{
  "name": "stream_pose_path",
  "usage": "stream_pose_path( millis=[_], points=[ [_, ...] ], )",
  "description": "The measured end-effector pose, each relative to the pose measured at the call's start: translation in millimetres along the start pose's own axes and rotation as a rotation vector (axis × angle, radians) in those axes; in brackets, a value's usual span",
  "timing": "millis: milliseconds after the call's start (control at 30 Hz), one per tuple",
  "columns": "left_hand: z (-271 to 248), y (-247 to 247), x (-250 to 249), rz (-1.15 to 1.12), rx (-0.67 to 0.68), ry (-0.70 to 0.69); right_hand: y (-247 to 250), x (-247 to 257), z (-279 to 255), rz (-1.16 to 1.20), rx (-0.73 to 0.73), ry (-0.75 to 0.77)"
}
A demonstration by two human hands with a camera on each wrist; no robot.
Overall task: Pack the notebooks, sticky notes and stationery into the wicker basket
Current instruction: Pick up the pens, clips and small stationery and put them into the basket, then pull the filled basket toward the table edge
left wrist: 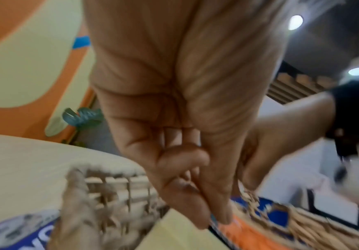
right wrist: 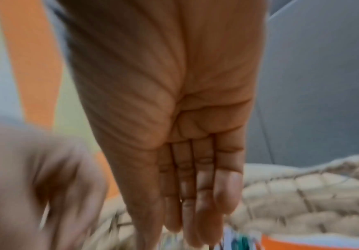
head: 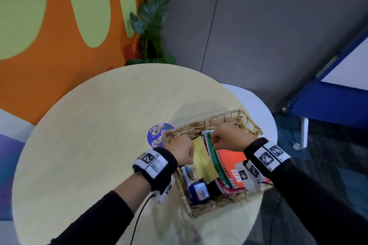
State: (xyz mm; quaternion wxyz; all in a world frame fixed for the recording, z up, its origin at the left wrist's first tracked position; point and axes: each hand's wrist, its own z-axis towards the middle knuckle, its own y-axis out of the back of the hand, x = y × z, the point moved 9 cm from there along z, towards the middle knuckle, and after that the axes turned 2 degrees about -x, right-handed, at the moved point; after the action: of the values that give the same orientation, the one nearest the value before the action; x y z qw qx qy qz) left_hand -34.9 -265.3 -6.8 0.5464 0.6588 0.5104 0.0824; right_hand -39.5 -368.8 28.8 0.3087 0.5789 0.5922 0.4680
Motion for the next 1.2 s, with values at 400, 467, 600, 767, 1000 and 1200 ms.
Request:
stream_pose_path(
  millis=[400,467,600,767,1000,1200],
  points=[
    [15,-57,-18,0.289,0.334,0.087,0,-68,-110,0.338,-0.244,-0.257],
    [13,-46,-25,0.233,0.289,0.051,-1,-76,-117,0.351,-0.268,-0.283],
    [3,3,-18,-0.045,-0.06,0.043,4,-103,-138,0.409,-0.392,-0.372],
    [-57,48,26,-0.362,-0.562,0.18,-10,-169,-169,0.432,-0.672,-0.638],
    [-69,-55,67,-0.36,-0.177,0.505,-94,-206,-143,0.595,-0.262,-0.832],
    [-68,-80,39,-0.394,-0.312,0.457,-107,-209,-137,0.547,-0.269,-0.831]
  ],
)
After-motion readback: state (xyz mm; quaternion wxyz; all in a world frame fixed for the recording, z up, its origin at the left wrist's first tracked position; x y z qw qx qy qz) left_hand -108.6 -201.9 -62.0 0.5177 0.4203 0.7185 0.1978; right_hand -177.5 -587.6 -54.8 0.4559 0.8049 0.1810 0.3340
